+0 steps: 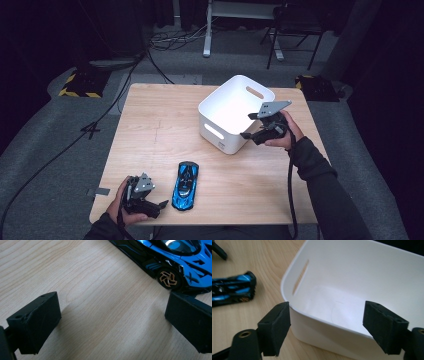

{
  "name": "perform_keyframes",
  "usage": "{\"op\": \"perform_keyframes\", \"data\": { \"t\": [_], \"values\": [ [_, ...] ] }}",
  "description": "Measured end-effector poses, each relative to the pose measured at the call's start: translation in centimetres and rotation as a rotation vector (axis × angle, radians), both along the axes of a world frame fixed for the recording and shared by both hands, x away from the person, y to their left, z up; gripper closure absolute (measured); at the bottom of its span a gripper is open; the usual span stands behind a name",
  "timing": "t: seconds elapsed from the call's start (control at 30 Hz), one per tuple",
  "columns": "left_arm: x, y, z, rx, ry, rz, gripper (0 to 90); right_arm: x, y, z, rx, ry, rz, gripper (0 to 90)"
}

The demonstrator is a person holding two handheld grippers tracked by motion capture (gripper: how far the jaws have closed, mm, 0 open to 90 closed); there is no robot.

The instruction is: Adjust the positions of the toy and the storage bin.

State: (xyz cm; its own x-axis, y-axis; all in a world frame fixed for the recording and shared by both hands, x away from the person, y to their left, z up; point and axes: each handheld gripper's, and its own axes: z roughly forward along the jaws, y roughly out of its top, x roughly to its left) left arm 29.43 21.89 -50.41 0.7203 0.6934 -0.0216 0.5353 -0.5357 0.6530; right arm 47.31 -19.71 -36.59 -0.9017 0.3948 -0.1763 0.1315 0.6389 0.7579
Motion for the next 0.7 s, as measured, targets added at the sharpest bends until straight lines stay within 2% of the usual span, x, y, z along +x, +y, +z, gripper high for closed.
{"op": "perform_keyframes", "data": {
  "t": [0.03,0.07,0.1,0.13,0.27,0.3,0.37,0.4,0.43,0.57,0.6,0.7],
  "values": [
    [0.0,0.0,0.0,-0.001,0.002,0.001,0.6,0.3,-0.3,-0.1,-0.017,-0.001,-0.006,17.6],
    [0.0,0.0,0.0,-0.001,0.002,0.001,0.6,0.3,-0.3,-0.1,-0.017,-0.001,-0.006,17.6],
    [0.0,0.0,0.0,-0.002,0.001,0.0,0.6,0.8,-0.6,-0.5,-0.042,0.007,0.004,20.3],
    [0.0,0.0,0.0,0.0,0.0,0.0,0.6,0.9,-0.6,-0.7,-0.056,-0.013,0.012,19.9],
    [0.0,0.0,0.0,-0.002,0.001,0.001,0.6,1.1,-0.4,-0.8,-0.076,-0.019,0.032,20.5],
    [0.0,0.0,0.0,-0.001,0.002,0.001,0.6,1.0,-0.2,-0.9,-0.092,-0.025,0.05,24.1],
    [0.0,0.0,0.0,-0.003,0.003,0.0,0.6,0.9,-0.1,-0.8,-0.09,-0.02,0.067,30.7],
    [0.0,0.0,0.0,-0.003,0.003,0.0,0.6,0.9,-0.1,-0.8,-0.09,-0.02,0.067,30.7],
    [0.0,0.0,0.0,-0.002,0.002,0.001,0.6,0.7,-0.1,-0.6,-0.063,-0.01,0.087,40.7],
    [0.0,0.0,0.0,-0.002,0.002,0.0,0.6,0.1,0.2,-0.3,-0.033,0.017,0.111,53.0],
    [0.0,0.0,0.0,-0.002,0.002,0.0,0.6,0.1,0.2,-0.3,-0.033,0.017,0.111,53.0],
    [0.0,0.0,0.0,-0.003,0.002,0.0,0.6,-0.5,0.9,-0.2,-0.041,0.016,0.116,62.5]
  ]
}}
